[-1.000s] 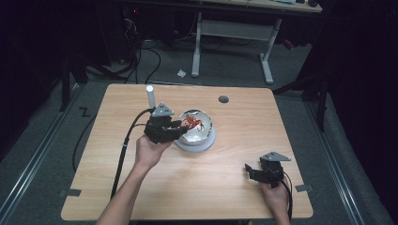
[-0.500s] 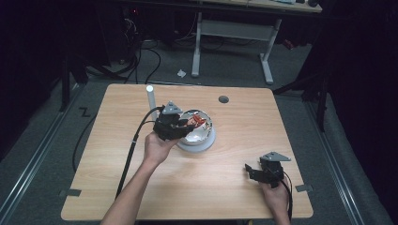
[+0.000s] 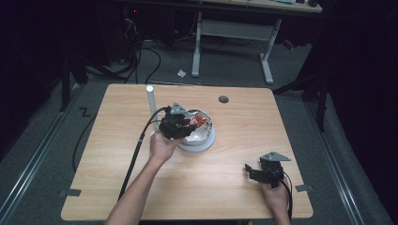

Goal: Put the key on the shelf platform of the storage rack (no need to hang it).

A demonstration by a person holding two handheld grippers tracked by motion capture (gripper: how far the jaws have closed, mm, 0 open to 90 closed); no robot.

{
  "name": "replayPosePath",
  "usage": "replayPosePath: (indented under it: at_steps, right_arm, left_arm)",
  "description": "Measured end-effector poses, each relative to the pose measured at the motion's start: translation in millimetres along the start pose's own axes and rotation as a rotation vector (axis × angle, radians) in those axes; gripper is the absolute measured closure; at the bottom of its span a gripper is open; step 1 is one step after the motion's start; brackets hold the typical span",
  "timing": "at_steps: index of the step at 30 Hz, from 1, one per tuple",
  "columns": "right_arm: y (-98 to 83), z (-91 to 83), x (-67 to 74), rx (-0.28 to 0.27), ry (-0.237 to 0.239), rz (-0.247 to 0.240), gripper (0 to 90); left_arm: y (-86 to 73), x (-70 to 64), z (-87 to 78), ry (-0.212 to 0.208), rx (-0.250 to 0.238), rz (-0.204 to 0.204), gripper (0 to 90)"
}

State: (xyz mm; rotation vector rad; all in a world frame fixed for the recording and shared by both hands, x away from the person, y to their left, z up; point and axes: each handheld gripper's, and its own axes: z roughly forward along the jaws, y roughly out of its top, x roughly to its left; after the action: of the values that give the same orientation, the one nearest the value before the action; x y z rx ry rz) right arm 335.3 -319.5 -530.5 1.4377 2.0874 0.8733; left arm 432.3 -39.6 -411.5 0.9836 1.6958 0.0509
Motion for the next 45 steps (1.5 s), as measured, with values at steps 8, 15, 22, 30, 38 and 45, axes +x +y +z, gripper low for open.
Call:
replayPosePath:
  at_steps: [8,15,22,30,38,45]
  right_arm:
    - [-0.1,0.0,0.0,0.0,0.0,-0.001,28.0]
    - [-0.1,-0.1,0.0,0.0,0.0,-0.001,27.9]
    - [-0.1,-0.1,0.0,0.0,0.0,-0.001,27.9]
    - [-0.1,-0.1,0.0,0.001,0.0,0.0,27.9]
    - [-0.1,0.0,0.0,0.0,0.0,-0.001,27.9]
    - [-0.1,-0.1,0.2,0.001,-0.001,0.001,27.9]
  left_arm:
    - [-3.9,4.9,13.6,0.016,-0.012,0.004,65.1]
    - [-9.3,8.5,24.7,0.036,-0.022,0.006,65.1]
    - [-14.7,13.1,35.7,0.062,-0.019,0.014,65.0]
    - [-19.4,17.4,44.9,0.093,-0.019,0.031,64.8]
    - [-21.5,20.6,49.9,0.115,-0.018,0.053,64.4]
    - [-18.9,17.2,46.8,0.107,-0.021,0.034,60.5]
